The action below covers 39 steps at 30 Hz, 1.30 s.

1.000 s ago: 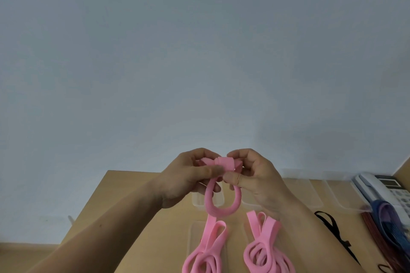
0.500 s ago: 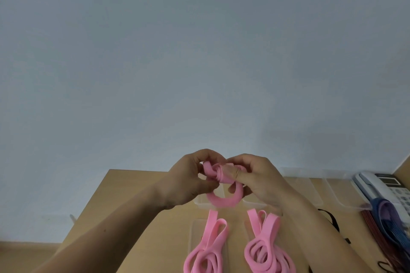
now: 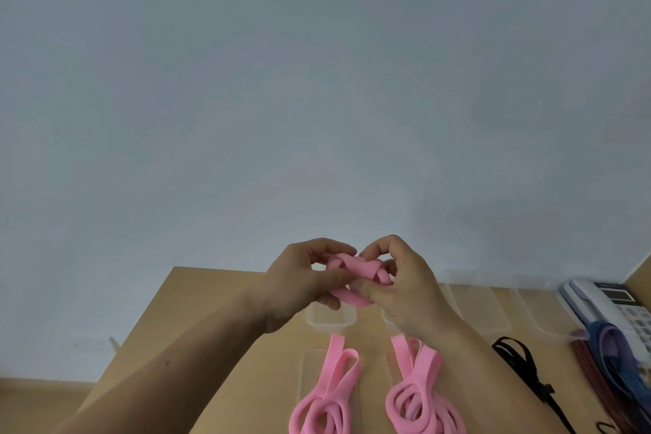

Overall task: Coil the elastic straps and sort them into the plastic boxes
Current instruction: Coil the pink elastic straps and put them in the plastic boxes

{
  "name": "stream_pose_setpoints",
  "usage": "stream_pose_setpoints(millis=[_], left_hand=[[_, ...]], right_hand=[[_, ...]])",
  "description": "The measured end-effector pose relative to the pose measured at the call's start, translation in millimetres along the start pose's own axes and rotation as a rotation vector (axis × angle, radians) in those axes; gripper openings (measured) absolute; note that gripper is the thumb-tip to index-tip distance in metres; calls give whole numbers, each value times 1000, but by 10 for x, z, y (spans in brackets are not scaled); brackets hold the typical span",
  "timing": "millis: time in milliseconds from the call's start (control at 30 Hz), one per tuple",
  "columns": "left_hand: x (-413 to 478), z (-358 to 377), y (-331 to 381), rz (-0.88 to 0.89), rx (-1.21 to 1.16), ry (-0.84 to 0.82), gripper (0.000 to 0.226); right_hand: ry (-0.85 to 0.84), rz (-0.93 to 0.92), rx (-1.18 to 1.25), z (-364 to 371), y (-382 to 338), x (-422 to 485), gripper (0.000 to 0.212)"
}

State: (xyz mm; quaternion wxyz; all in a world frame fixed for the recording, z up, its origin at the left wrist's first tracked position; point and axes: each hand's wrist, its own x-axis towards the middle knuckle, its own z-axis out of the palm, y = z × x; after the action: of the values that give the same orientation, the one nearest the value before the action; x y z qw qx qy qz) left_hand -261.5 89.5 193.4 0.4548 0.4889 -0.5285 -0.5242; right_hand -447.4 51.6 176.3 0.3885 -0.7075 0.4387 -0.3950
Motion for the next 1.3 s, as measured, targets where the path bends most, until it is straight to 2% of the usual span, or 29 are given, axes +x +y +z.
stream_pose_setpoints(millis=[100, 233, 367, 433, 567, 700, 800, 867, 967, 1100, 1300], left_hand=[[2, 28, -33, 74, 80, 50, 22], [14, 43, -53, 169, 192, 91, 19], [32, 5, -51, 214, 277, 99, 21], [39, -8, -59, 238, 280, 104, 24], [48, -8, -86, 307, 297, 102, 31], [25, -69, -59, 195, 232, -30, 27], [87, -124, 30, -29, 88, -15, 42], [134, -152, 80, -148, 167, -96, 47], [156, -170, 52, -161, 193, -217, 32], [148, -136, -47, -140, 121, -138, 24], [136, -30, -100, -85, -22, 30, 27]], right_hand=[[25, -58, -23, 37, 23, 15, 30], [-20, 3, 55, 40, -25, 39, 34], [-163, 115, 286, -64, -43, 81, 17], [-179, 157, 340, -97, -37, 95, 7], [-115, 136, 321, -76, -50, 99, 18], [-14, 59, 255, -70, -14, 114, 19], [-109, 29, 270, -53, 9, 81, 14], [-157, -12, 221, -14, 33, 67, 16], [-132, -6, 169, 8, 66, 50, 23], [-93, -1, 145, 33, 107, 6, 24], [60, -30, 78, 115, 125, 3, 27]])
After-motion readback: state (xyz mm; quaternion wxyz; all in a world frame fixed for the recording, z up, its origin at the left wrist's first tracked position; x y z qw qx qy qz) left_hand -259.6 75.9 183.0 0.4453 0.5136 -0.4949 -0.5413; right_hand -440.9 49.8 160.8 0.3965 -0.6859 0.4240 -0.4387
